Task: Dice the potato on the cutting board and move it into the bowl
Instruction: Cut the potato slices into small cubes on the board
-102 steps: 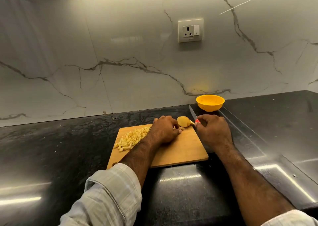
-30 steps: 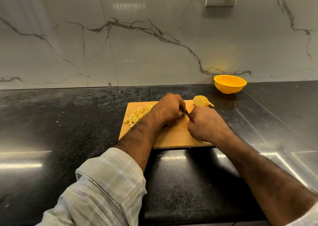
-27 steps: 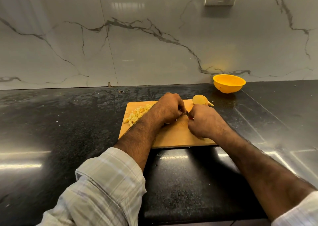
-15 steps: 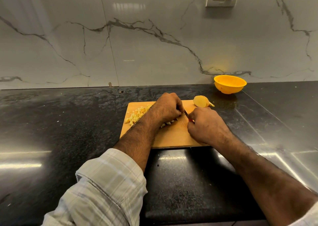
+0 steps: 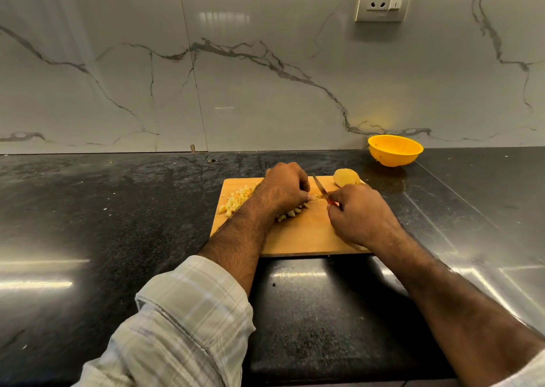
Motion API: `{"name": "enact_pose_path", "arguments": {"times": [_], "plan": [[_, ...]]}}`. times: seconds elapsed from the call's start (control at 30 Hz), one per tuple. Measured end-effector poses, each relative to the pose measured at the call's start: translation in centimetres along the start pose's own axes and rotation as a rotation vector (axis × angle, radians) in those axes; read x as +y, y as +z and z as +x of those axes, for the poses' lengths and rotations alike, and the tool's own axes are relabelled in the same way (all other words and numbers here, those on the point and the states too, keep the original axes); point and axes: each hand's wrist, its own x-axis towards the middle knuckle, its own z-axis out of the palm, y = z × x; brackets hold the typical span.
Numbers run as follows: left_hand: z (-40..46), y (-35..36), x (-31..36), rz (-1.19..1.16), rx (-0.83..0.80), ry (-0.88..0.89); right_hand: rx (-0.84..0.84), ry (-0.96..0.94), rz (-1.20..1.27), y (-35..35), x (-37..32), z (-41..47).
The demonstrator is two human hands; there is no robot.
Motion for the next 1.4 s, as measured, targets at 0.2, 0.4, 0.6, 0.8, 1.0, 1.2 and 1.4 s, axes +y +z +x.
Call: {"name": "enact_pose_path", "arguments": {"times": [0.2,0.4,0.6,0.8,1.0,1.2,1.4], "plan": [[0.2,0.0,0.3,0.092,-0.021,-0.008,-0.099,-0.016,-0.078,-0.1,-0.9,0.0],[0.3,-0.1,0.4,0.104,-0.032,-0.026,-0.136,-0.052,-0.149,0.2,-2.1,0.8],[0.0,-0.1,0.0,0.132,-0.022,-0.028,-0.036,-0.009,-0.046,0.6,-0.9,0.5],[0.1,0.0,-0.1,0.083,-0.023,-0.067,-0.071,-0.044,-0.046,0.3,-1.4,-0.1],[0.1,-0.4,0.0,0.069,-0.047,-0.076,-0.141,-0.035,-0.141,0.0,-2.6,0.5],[-0.1,-0.3,0.2,0.148,-0.050,-0.010,-0.097,-0.032,-0.014,-0.2,-1.0,0.0],[-0.2,-0.6,1.0,0.053,-0.178,0.126,0.056,0.066,0.099,-2.0,2.5,-0.1]]}}
